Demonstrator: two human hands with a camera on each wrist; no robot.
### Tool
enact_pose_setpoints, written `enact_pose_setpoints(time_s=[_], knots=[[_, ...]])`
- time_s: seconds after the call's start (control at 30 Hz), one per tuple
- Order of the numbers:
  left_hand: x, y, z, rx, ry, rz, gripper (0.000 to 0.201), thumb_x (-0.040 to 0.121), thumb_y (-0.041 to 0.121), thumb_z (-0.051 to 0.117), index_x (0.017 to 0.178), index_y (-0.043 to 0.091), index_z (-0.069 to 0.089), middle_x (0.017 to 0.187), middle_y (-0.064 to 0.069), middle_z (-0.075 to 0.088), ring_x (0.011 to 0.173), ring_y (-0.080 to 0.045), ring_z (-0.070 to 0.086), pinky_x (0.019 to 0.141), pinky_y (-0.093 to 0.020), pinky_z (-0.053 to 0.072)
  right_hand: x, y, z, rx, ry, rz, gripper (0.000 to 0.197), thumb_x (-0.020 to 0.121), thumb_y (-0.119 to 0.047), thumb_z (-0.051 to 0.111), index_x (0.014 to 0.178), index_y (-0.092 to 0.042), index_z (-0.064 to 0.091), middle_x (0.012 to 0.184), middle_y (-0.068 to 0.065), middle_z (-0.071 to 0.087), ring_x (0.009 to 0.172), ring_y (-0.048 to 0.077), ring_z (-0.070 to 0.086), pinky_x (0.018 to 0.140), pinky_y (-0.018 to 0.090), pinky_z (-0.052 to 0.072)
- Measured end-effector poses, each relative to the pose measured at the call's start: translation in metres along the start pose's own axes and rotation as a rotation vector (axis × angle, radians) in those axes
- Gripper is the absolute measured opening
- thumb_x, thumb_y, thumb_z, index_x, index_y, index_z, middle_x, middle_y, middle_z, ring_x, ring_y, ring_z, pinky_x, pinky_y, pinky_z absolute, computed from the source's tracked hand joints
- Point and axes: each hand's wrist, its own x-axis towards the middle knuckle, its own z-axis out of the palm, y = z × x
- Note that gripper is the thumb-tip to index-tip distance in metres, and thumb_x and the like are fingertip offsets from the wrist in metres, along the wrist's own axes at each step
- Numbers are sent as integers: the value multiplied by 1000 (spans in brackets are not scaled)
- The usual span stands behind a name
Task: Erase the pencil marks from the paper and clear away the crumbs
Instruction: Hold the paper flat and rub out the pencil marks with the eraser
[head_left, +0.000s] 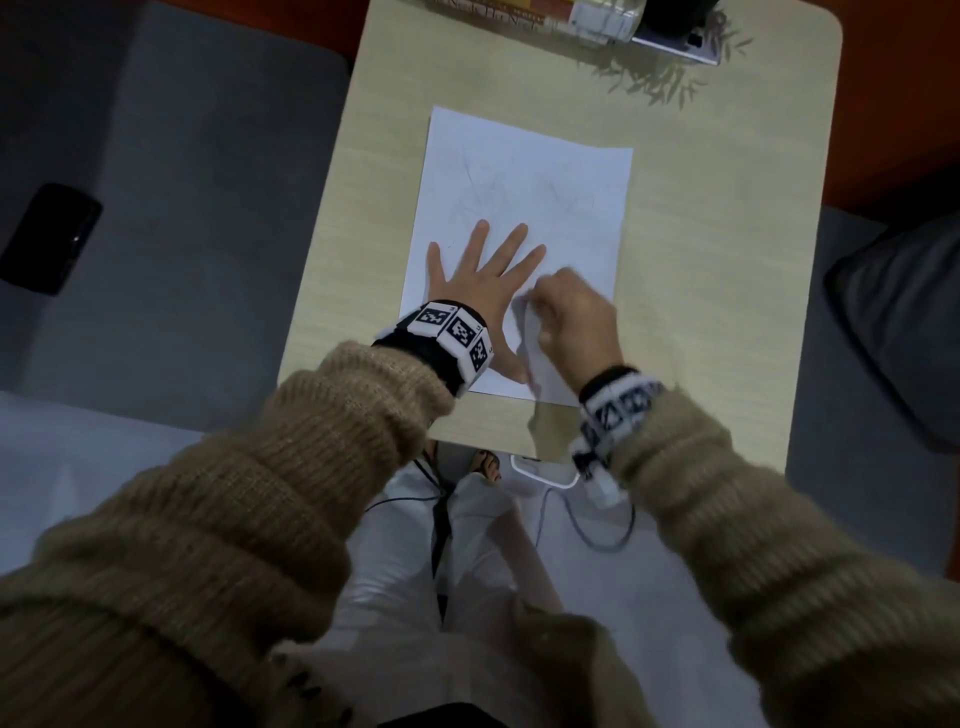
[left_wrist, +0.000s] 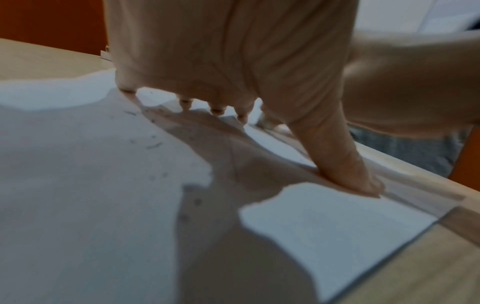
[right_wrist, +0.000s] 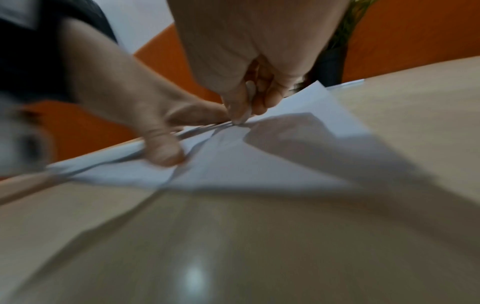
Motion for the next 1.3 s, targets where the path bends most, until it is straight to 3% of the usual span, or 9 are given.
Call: enact_pose_setpoints(time_s=[0.13, 0.3, 0.5, 0.67, 0.83, 0.97, 1.07, 1.13, 1.3], knots=[[0, 2, -3, 3, -13, -14, 137, 51, 63, 80, 146, 40, -16, 155, 14, -27, 143, -28, -26, 107, -71, -5, -29, 2, -3, -31, -159, -59, 12, 74, 1, 61, 64, -2, 55, 66, 13, 54, 55, 27, 52, 45, 34, 43], [-2, 12, -1, -87, -32, -65, 136, 50, 58, 84, 144, 48, -13, 154, 14, -31, 140, -33, -33, 99, -77, -10, 13, 15, -11, -31, -6, 0, 13, 73, 9, 58, 71, -3, 61, 71, 15, 58, 60, 25, 54, 51, 28, 39], [-2, 11, 8, -80, 3, -67, 141, 37, 76, 76, 142, 52, -16, 153, 16, -31, 140, -32, -33, 95, -79, -12, -50, 0, -11, 27, -114, -59, 23, 73, -17, 40, 61, -6, 56, 65, 10, 58, 59, 25, 52, 48, 35, 46], [-3, 13, 5, -78, 0, -69, 141, 37, 76, 76, 142, 52, -15, 153, 16, -30, 140, -33, -32, 94, -80, -10, -5, 4, -1, -22, 43, 11, 12, 70, 1, 48, 65, -5, 58, 65, 13, 60, 58, 27, 56, 48, 30, 45], [-3, 13, 5, -55, -24, -69, 141, 41, 72, 78, 141, 51, -20, 152, 15, -34, 139, -33, -33, 95, -79, -10, -59, -7, -7, -1, -136, -18, 11, 62, 5, 64, 64, -5, 60, 65, 9, 58, 58, 24, 51, 50, 33, 40], [-4, 13, 5, -68, -5, -62, 145, 33, 77, 76, 143, 50, -15, 153, 15, -30, 140, -33, -32, 94, -80, -9, 5, -1, -5, -6, 66, 9, 24, 73, -9, 39, 66, -4, 61, 63, 13, 60, 56, 26, 55, 47, 33, 47], [-4, 14, 5, -61, -30, -65, 142, 40, 72, 79, 142, 51, -18, 152, 16, -33, 140, -32, -33, 95, -80, -10, -36, -5, -3, 7, 20, 23, 7, 67, -3, 55, 62, -7, 59, 63, 10, 59, 57, 21, 50, 50, 30, 41], [-3, 13, 6, -65, -30, -67, 142, 40, 72, 79, 141, 51, -20, 151, 16, -34, 139, -32, -34, 95, -79, -11, -68, -8, -4, -18, -64, 14, 20, 56, 8, 69, 64, -8, 60, 65, 7, 59, 58, 21, 51, 51, 29, 39], [-3, 13, 6, -45, -14, -59, 142, 39, 75, 77, 141, 51, -19, 152, 16, -34, 139, -33, -34, 95, -79, -9, 6, 12, -5, -55, 109, 66, 19, 63, 15, 63, 63, -3, 60, 63, 14, 60, 55, 27, 57, 48, 28, 44]])
